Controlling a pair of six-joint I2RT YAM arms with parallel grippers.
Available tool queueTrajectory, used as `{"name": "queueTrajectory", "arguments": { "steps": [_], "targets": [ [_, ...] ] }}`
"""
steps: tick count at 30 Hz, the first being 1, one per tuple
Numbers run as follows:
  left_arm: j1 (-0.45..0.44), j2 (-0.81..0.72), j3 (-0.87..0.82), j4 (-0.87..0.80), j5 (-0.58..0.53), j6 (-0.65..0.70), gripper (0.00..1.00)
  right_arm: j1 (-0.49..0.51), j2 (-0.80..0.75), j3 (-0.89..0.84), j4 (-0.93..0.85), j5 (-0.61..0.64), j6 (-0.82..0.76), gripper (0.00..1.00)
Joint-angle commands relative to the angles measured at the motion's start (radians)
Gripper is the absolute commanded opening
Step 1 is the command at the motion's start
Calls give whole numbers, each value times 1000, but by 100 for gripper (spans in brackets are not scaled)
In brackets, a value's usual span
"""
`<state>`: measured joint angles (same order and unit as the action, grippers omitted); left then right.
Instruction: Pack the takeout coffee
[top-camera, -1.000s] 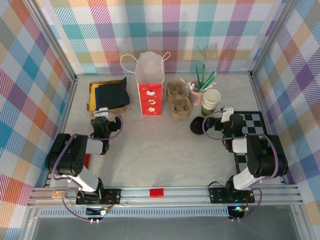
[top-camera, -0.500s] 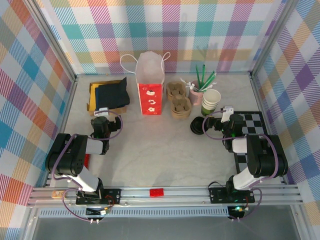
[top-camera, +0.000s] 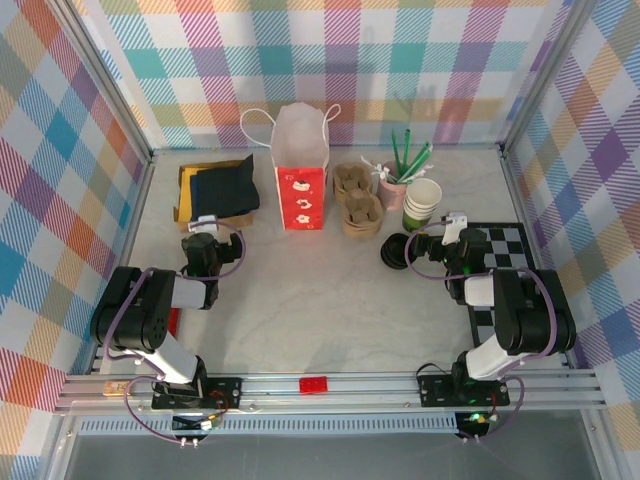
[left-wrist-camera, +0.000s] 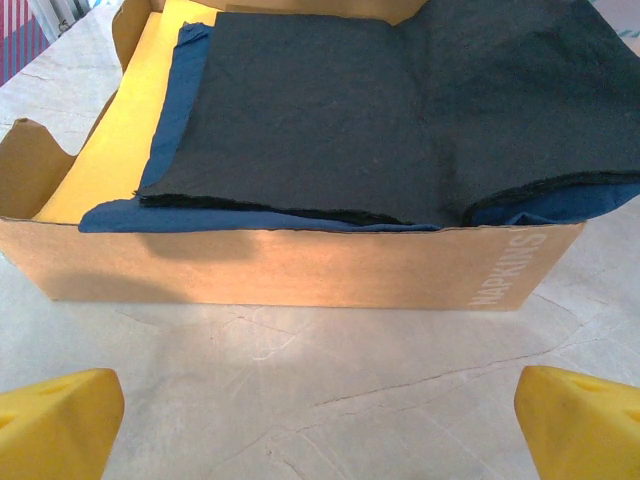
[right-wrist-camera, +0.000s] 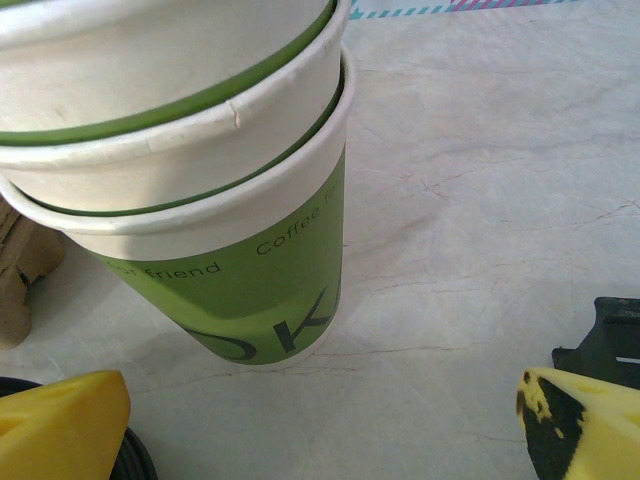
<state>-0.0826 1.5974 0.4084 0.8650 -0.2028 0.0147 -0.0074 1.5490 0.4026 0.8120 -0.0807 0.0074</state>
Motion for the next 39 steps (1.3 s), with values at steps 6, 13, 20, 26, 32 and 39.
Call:
{"name": "queueTrajectory", "arguments": {
  "steps": [6,13,20,26,32,39],
  "targets": [
    [-3,-20,-6,10,-6,-10,100,-5,-14,16,4,-19,-5,99],
    [-71,-266,137,-473,-282,-88,100,50,-255,102,-365,189,-4,99],
    [-82,-445,464,-1205,-179,-322,100,54,-672,307,-1126,310,576,99],
    [-186,-657,501,-1435,-120,-465,98,47,-643,518,-1387,36,487,99],
    [-448,-735,505,-1585,-163,-554,95,47,-478,792,-1630,-16,421,99],
    [-792,-754,387,-1537,-253,-740,92,47,-243,1034,-1794,45,396,89]
  ]
}}
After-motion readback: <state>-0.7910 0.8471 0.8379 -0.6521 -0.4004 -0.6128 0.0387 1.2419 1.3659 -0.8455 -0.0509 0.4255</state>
